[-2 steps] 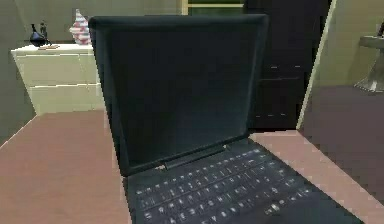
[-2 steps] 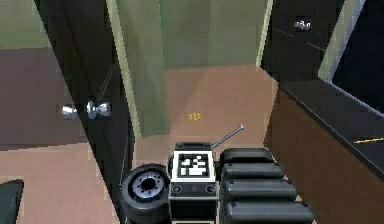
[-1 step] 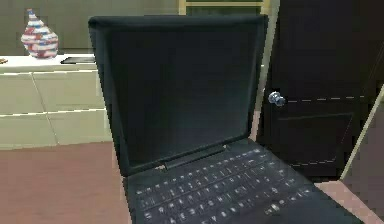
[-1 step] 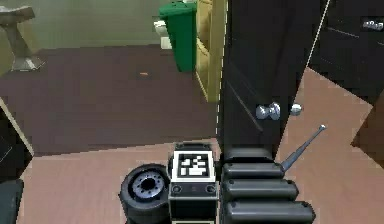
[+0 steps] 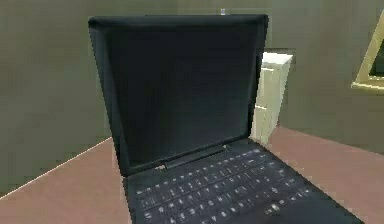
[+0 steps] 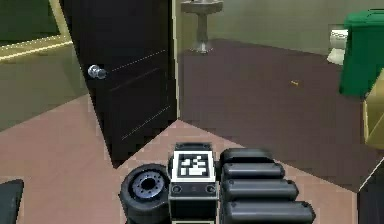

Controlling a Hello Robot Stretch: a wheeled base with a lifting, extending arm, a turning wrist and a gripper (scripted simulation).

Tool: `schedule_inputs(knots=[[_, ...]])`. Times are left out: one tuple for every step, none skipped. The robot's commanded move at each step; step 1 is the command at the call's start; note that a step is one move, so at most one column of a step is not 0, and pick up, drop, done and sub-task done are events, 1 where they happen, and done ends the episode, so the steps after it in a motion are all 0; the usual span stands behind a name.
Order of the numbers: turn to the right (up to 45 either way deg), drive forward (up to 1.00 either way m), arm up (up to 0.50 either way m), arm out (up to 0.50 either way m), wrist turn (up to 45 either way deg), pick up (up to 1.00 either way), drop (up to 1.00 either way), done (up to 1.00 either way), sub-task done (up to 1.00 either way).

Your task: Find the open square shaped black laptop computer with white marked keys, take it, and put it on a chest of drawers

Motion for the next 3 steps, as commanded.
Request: schedule_inputs(knots=[[0.0,1.00,0.00,0.00,0.0,0.00,0.00,0.00,0.00],[0.0,1.00,0.00,0.00,0.0,0.00,0.00,0.00,0.00],[-21.0,0.00,0.00,0.00,0.0,0.00,0.00,0.00,0.00]])
